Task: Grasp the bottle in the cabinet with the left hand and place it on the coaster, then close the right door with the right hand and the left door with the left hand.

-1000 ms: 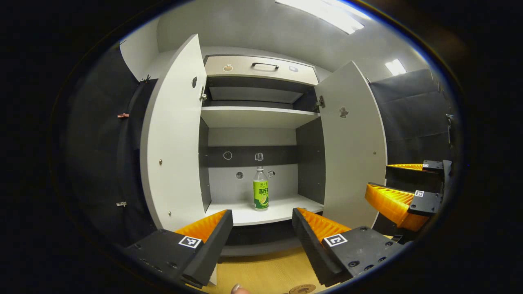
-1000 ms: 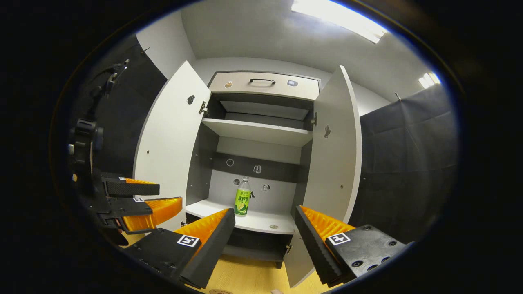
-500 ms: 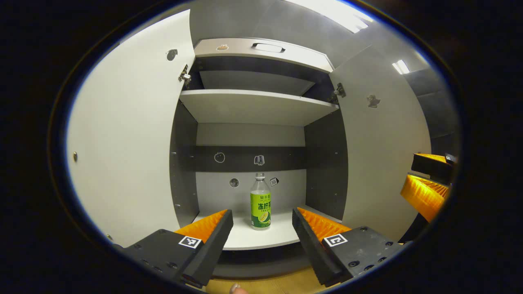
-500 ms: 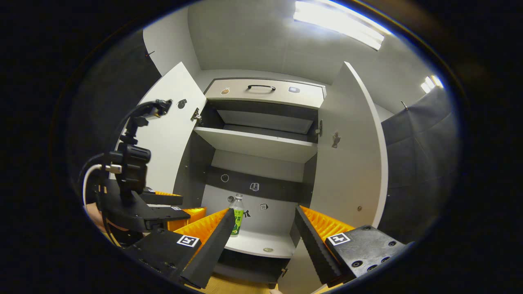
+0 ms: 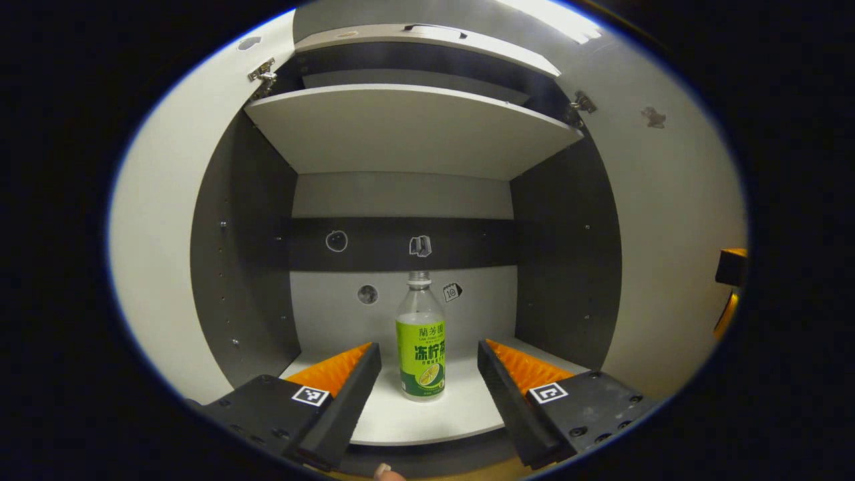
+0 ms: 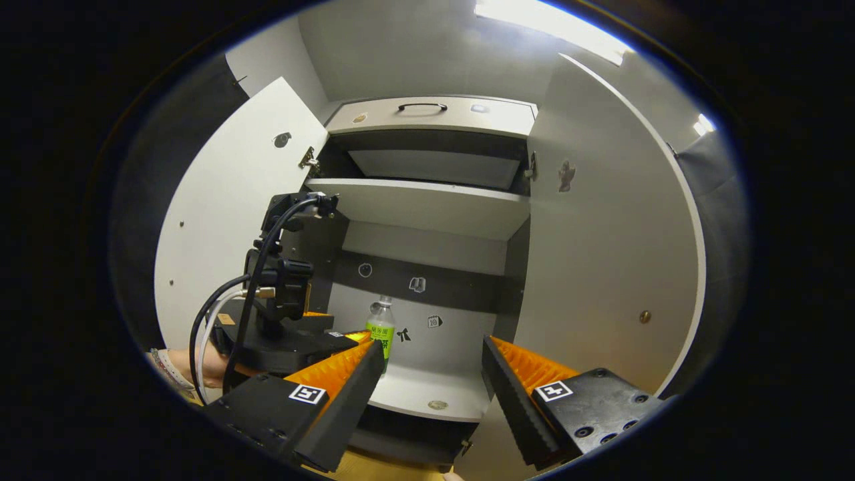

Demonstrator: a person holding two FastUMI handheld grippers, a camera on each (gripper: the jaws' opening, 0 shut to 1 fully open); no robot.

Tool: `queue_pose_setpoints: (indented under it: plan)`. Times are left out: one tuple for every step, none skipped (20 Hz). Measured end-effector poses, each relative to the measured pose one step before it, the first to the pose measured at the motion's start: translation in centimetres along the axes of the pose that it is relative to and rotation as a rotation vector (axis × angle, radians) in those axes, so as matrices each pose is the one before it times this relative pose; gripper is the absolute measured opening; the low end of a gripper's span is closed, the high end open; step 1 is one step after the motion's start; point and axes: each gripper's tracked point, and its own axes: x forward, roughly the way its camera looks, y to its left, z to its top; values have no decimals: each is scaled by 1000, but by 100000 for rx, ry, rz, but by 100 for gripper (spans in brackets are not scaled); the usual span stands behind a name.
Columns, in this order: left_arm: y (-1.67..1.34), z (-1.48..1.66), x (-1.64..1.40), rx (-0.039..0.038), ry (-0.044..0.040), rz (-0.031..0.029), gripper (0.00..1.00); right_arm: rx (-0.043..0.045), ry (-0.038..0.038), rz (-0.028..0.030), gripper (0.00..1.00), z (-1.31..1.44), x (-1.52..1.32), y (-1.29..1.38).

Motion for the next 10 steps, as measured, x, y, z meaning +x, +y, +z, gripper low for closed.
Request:
queue_pose_setpoints:
  plan:
    - [-120,-137,673,459,-173,438,93,2570,1766,684,97,-615,355,154]
    - [165,-44,639,685,-448,1549,93,2597,1924,1357,97,-643,463,398]
    - [144,-159,624,521,-322,1162,93,1505,1722,866,98,-585,365,220]
    - [-23,-101,580,123,-119,277,93,282,736,224,98,-380,232,-122]
    - [-189,-241,575,-31,0,-808,93,-275,129,-117,98,-140,404,-113]
    - [19,-161,462,-16,-228,-185,93,-8,138,95,98,-168,373,-22]
    - [104,-319,541,-13,-39,131,93,322,252,423,98,-122,336,99]
    - [30,-319,565,-189,178,57,93,365,187,337,98,-197,314,139]
    - [34,-300,498,-115,297,-142,93,149,-70,433,98,-61,351,149]
    - [88,-257,453,39,294,105,93,-86,15,310,98,-126,294,103]
